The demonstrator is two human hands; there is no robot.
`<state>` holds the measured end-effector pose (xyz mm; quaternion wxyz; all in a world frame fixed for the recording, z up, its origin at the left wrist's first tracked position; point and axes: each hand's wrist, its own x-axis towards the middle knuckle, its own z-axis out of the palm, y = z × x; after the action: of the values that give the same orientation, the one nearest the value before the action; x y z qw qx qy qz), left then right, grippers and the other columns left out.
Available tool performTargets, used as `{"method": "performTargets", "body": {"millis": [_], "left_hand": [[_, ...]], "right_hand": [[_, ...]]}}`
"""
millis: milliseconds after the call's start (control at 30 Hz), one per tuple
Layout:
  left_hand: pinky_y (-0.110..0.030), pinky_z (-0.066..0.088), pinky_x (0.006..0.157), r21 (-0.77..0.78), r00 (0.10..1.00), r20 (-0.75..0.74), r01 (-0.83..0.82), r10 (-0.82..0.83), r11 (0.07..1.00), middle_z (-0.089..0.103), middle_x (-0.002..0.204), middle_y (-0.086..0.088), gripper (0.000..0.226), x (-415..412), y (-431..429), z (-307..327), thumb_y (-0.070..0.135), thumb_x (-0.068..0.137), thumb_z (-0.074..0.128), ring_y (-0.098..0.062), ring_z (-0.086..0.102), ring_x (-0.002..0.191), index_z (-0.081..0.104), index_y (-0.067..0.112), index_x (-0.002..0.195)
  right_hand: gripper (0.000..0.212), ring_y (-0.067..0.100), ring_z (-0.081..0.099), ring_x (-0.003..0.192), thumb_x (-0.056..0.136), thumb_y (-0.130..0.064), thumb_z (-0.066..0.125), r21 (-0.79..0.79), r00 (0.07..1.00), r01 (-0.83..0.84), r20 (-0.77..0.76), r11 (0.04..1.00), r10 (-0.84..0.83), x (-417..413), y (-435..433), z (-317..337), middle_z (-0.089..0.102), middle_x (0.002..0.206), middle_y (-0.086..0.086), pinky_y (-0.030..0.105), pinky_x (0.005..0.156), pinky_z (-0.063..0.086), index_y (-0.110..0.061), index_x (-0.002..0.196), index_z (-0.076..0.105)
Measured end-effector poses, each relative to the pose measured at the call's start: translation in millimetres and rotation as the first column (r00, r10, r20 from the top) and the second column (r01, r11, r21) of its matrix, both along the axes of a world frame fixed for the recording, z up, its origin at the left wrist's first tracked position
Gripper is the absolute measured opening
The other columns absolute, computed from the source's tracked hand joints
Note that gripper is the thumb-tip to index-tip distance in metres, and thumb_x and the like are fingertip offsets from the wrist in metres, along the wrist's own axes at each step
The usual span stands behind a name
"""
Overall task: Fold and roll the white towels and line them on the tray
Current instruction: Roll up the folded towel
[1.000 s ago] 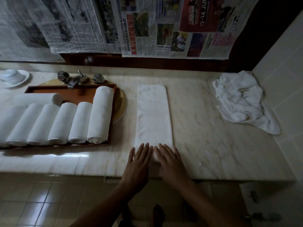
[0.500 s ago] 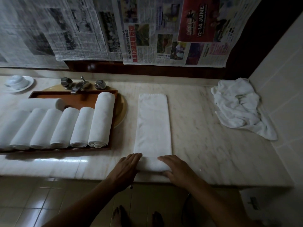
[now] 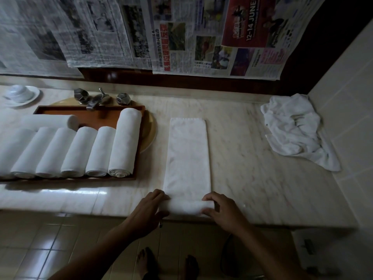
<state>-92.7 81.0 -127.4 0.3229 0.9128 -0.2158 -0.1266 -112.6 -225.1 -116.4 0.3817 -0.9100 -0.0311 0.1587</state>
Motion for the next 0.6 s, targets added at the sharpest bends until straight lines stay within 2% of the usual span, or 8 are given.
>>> {"method": "performTargets", "body": {"millis": [133, 233, 300, 367, 433, 467, 533, 600], "left_hand": [[-0.023, 0.046, 0.087, -0.058, 0.989, -0.134, -0.075, 0.067, 0.996, 0.055, 0.114, 0.017, 0.042, 11, 0, 5, 0.053, 0.086, 0.064, -0.005, 0.055, 0.102, 0.062, 0.038, 0.125], [-0.014, 0.042, 0.081, -0.046, 0.970, -0.219, -0.122, 0.109, 0.992, 0.057, 0.116, 0.012, 0.034, 18, -3, 9, 0.035, 0.094, 0.070, -0.005, 0.057, 0.099, 0.065, 0.034, 0.127], [-0.015, 0.042, 0.081, -0.032, 0.963, -0.248, -0.119, 0.108, 0.992, 0.056, 0.118, 0.010, 0.033, 21, -6, 11, 0.032, 0.097, 0.068, -0.007, 0.057, 0.101, 0.065, 0.031, 0.129], [-0.020, 0.044, 0.085, -0.014, 0.955, -0.280, -0.106, 0.098, 0.994, 0.054, 0.118, 0.009, 0.032, 24, -8, 15, 0.032, 0.098, 0.066, -0.008, 0.056, 0.103, 0.064, 0.031, 0.130], [-0.028, 0.047, 0.091, 0.003, 0.944, -0.312, -0.109, 0.105, 0.994, 0.054, 0.116, 0.009, 0.031, 27, -9, 18, 0.031, 0.098, 0.065, -0.011, 0.056, 0.105, 0.065, 0.031, 0.129], [-0.032, 0.049, 0.095, 0.002, 0.943, -0.315, -0.115, 0.110, 0.993, 0.054, 0.115, 0.008, 0.031, 28, -9, 19, 0.032, 0.097, 0.065, -0.011, 0.056, 0.105, 0.066, 0.030, 0.128], [-0.039, 0.048, 0.098, 0.042, 0.961, -0.247, -0.121, 0.128, 0.992, 0.054, 0.117, 0.009, 0.038, 24, -11, 20, 0.042, 0.094, 0.061, -0.011, 0.055, 0.107, 0.065, 0.030, 0.130], [-0.039, 0.043, 0.103, 0.142, 0.989, -0.031, -0.141, 0.147, 0.980, 0.051, 0.128, 0.008, 0.056, 14, -16, 20, 0.055, 0.091, 0.049, -0.012, 0.049, 0.117, 0.056, 0.029, 0.139]], "right_hand": [[0.022, 0.008, 0.061, 0.098, 0.092, -0.039, 0.071, 0.012, 0.993, 0.099, 0.066, 0.995, -0.099, 4, 5, -7, 0.067, 0.108, -0.010, 0.038, 0.090, 0.054, -0.028, 0.111, 0.072], [0.021, 0.015, 0.056, 0.103, 0.093, -0.033, 0.069, -0.087, 0.968, 0.167, 0.205, 0.982, -0.146, 4, 14, -12, 0.063, 0.112, -0.006, 0.040, 0.092, 0.051, -0.028, 0.113, 0.074], [0.034, 0.017, 0.054, 0.109, 0.089, -0.016, 0.071, -0.233, 0.944, 0.163, 0.321, 0.959, -0.083, -4, 26, -12, 0.062, 0.121, -0.005, 0.036, 0.093, 0.051, -0.029, 0.120, 0.071], [0.054, 0.021, 0.054, 0.117, 0.078, -0.001, 0.067, -0.350, 0.878, 0.120, 0.475, 0.929, 0.066, -18, 44, -11, 0.061, 0.129, -0.002, 0.036, 0.095, 0.050, -0.026, 0.126, 0.068], [0.054, 0.028, 0.056, 0.120, 0.081, -0.004, 0.052, -0.401, 0.792, 0.102, 0.586, 0.911, 0.169, -36, 61, -16, 0.062, 0.133, 0.005, 0.043, 0.102, 0.047, -0.019, 0.131, 0.066], [0.055, 0.032, 0.057, 0.123, 0.083, -0.007, 0.045, -0.423, 0.782, 0.107, 0.595, 0.900, 0.187, -42, 67, -19, 0.062, 0.136, 0.009, 0.047, 0.106, 0.041, -0.014, 0.134, 0.064], [0.059, 0.038, 0.053, 0.131, 0.087, -0.010, 0.039, -0.489, 0.818, 0.107, 0.538, 0.866, 0.203, -49, 73, -25, 0.056, 0.145, 0.013, 0.053, 0.113, 0.030, -0.010, 0.144, 0.056], [0.061, 0.039, 0.049, 0.137, 0.090, -0.009, 0.038, -0.532, 0.840, 0.095, 0.496, 0.841, 0.220, -51, 73, -29, 0.051, 0.150, 0.014, 0.055, 0.115, 0.026, -0.010, 0.150, 0.049]]}}
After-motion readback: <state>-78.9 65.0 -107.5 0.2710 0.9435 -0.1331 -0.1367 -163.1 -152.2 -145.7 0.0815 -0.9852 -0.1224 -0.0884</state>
